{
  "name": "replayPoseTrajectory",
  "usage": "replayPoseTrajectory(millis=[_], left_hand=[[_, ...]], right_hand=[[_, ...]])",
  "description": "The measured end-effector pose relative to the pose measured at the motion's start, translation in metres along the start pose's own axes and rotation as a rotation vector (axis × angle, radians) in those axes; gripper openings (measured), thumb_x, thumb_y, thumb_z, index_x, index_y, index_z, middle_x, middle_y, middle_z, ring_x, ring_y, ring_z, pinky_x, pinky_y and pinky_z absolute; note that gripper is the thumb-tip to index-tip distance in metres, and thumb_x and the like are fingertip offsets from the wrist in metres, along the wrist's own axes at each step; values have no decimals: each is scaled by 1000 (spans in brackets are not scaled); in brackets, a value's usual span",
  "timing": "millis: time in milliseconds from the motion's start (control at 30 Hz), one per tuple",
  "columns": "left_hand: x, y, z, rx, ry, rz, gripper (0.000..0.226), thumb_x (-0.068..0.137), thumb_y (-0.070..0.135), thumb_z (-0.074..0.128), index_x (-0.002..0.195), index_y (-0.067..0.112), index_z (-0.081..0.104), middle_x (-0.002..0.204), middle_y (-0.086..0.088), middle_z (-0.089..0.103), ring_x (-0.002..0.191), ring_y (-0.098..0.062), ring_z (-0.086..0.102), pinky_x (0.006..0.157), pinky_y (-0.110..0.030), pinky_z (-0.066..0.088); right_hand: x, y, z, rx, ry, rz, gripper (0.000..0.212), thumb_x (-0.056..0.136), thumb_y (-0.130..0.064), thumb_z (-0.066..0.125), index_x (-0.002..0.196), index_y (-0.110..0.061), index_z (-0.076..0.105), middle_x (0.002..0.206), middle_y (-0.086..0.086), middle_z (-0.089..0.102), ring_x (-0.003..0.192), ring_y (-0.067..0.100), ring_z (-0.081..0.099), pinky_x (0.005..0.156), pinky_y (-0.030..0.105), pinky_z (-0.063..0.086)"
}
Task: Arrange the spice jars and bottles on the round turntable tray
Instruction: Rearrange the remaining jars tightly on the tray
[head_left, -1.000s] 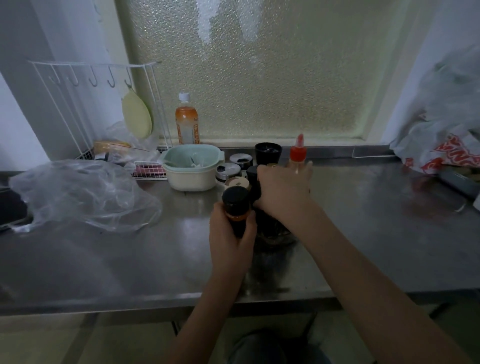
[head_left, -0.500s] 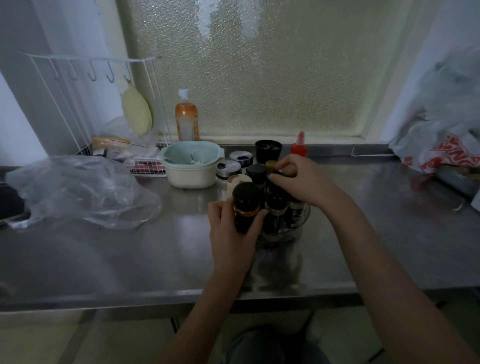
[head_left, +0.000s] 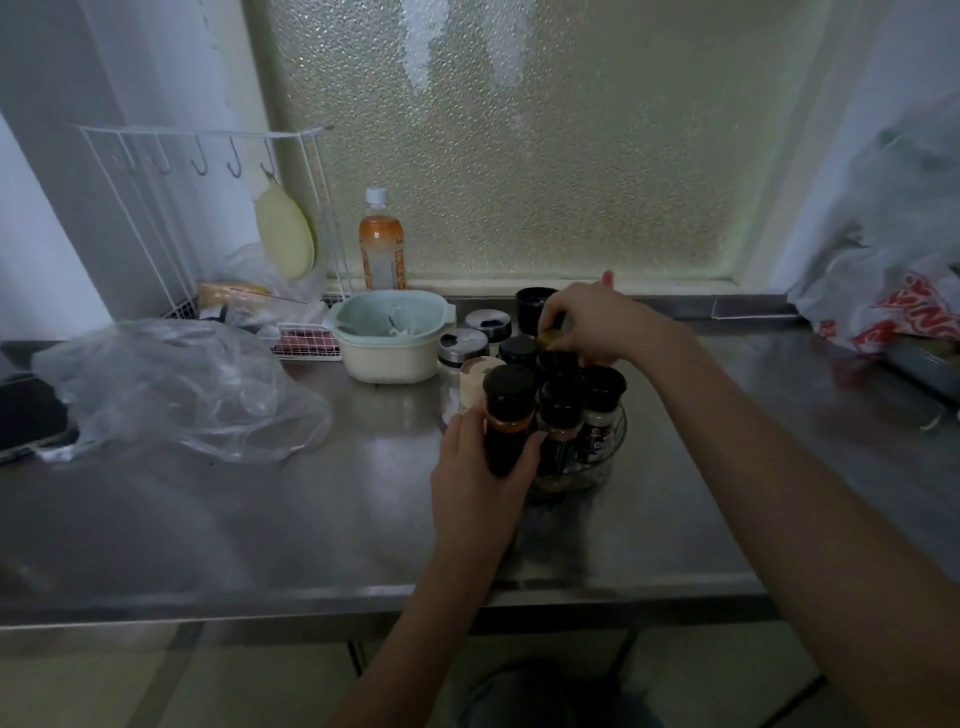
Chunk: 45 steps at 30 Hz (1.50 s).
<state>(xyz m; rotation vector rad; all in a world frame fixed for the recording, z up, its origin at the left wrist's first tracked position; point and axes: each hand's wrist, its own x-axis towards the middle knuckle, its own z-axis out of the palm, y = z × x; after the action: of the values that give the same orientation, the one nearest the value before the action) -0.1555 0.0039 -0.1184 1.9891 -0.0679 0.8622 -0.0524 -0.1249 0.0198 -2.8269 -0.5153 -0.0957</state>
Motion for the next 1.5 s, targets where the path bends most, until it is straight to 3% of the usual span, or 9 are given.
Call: replayPoseTrajectory(millis=[133,300,400,533,733,1033,1167,1300,1500], left_hand=[[2,-2,2,40,0,16,41,75,50,62,104,23,53,97,4,58,79,4,42,60,-12,33],[1,0,2,17,41,34,42,75,50,57,100,17,53,95,7,48,74,4,42,57,-5,35],[-3,7,-4,-229,89,143,27,74,31,61,91,11,55,94,5,45,87,8,47,73,-4,40],[-1,20,-23,-574,-56,60,10,71,28,67,73,32,58,93,-10,55,82,-25,58,68,-38,52],[17,36,-47,-884,-734,-7,15,70,27,64,83,29,72,82,8,73,81,-10,67,74,-20,50],[1,10,-40,-689,-440,-125,24,66,33,70,82,16,67,78,4,72,80,-13,68,71,-23,52],[-8,-2,-36,-428,-468,-46,18,64,36,70,80,41,62,92,5,58,87,-17,61,74,-28,50],[-9,-4,-27,-252,-516,120,15,66,36,68,69,47,59,100,21,46,95,-4,53,78,-9,39],[-7,-9,-22,-227,-499,95,18,65,36,68,64,49,57,103,16,45,95,-8,54,75,-18,41]], right_hand=[[-14,7,-10,162,251,-25,28,78,-33,71,99,-18,61,86,2,60,72,20,58,70,38,51],[-60,14,-37,334,786,-41,29,73,-40,69,90,-20,60,62,-6,51,55,3,46,53,17,39],[-94,7,-42,507,926,-34,29,72,-43,69,87,-20,60,59,3,54,50,20,57,50,31,48],[-121,-5,-35,671,759,-10,27,72,-40,73,81,-17,61,49,4,59,34,16,57,31,23,41],[-111,-31,6,886,482,12,31,74,-35,74,85,-10,61,52,4,63,37,16,60,35,24,45],[-127,-1,65,816,679,148,17,81,-46,63,89,-33,56,76,-8,63,68,0,62,54,10,46],[-129,17,107,619,481,284,37,72,-34,77,90,-20,48,87,-7,55,83,13,55,65,24,43],[-110,14,115,454,492,334,33,68,-44,73,74,-28,44,74,-11,51,71,14,54,56,30,39],[-83,12,114,240,352,389,25,84,-46,59,82,-22,61,81,4,67,81,26,63,61,31,41]])
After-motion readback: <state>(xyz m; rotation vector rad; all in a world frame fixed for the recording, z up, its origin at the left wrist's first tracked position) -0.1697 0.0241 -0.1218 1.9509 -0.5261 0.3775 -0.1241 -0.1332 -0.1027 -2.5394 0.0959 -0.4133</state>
